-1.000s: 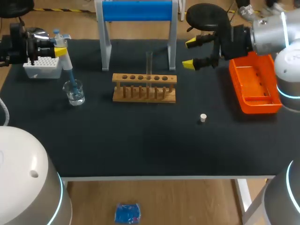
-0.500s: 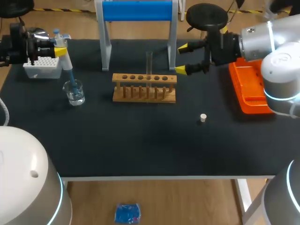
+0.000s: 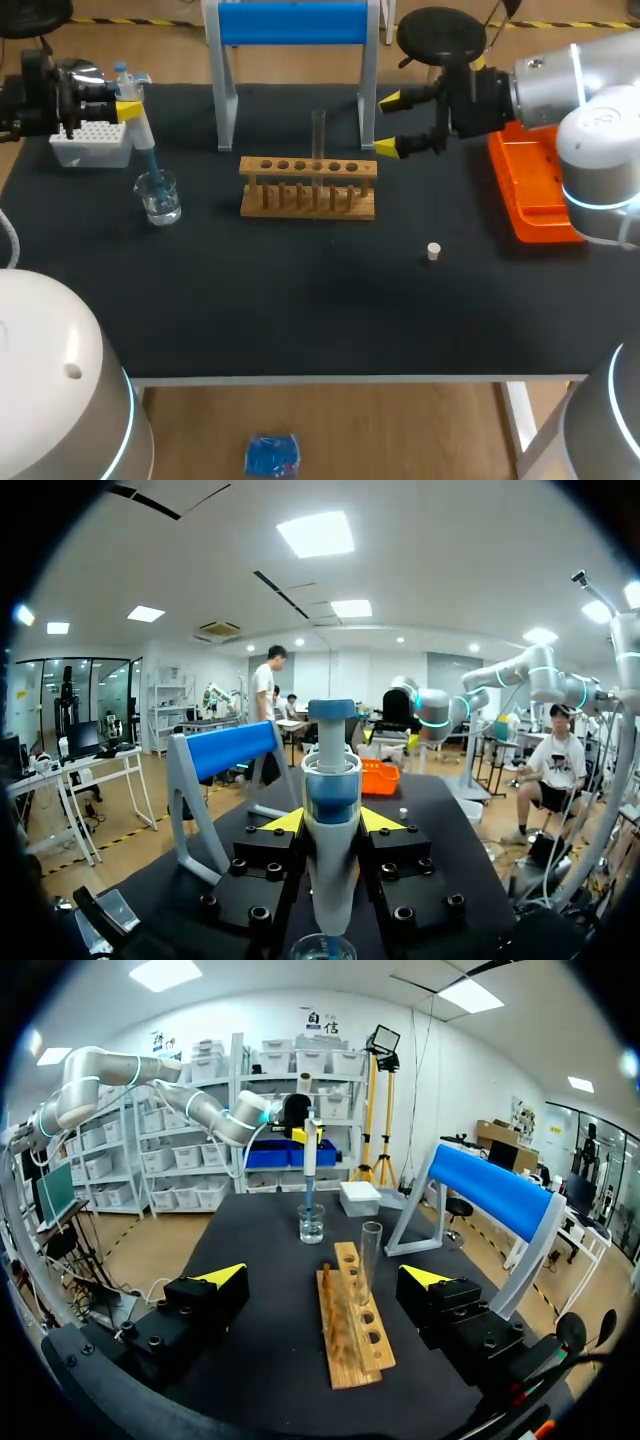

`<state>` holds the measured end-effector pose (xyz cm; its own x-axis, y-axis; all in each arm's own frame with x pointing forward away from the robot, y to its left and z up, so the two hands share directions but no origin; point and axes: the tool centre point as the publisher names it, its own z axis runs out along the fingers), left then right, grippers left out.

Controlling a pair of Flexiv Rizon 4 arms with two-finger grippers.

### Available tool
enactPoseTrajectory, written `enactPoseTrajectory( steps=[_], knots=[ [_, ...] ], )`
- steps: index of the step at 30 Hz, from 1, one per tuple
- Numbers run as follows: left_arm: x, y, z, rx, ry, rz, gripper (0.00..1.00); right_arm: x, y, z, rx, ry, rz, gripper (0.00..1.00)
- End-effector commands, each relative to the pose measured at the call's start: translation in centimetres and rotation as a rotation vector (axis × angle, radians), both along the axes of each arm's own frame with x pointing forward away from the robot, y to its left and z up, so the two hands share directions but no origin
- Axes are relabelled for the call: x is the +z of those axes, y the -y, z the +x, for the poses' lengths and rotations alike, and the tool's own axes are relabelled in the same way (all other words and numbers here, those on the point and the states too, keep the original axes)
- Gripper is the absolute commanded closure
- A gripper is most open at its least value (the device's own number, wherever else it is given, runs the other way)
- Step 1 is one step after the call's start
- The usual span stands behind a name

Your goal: Invert the test tube, pick up the pipette, mount the tip to pipette, aspirate from beaker and dispense into the tube, eject the tip, return the pipette, and cap with the stopper.

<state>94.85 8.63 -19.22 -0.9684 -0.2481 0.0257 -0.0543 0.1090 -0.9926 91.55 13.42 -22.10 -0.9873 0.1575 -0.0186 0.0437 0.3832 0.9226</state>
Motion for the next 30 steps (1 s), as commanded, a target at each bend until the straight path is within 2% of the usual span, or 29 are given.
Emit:
enactPoseTrajectory(
  steps=[1,13,20,30],
  knots=[
    [0.1,-0.1,0.1,-0.004,-0.001,0.001,1.0,0.0,0.0,0.0,-0.001,0.001,0.001,0.0],
    [0.1,-0.1,0.1,-0.004,-0.001,0.001,1.0,0.0,0.0,0.0,-0.001,0.001,0.001,0.0],
    [2.2,-0.6,-0.3,0.006,0.004,0.038,1.0,0.0,0.0,0.0,-0.001,0.001,0.001,0.0],
    [6.4,0.2,-0.6,0.027,0.004,0.098,1.0,0.0,0.0,0.0,-0.001,0.001,0.001,0.0]
  ],
)
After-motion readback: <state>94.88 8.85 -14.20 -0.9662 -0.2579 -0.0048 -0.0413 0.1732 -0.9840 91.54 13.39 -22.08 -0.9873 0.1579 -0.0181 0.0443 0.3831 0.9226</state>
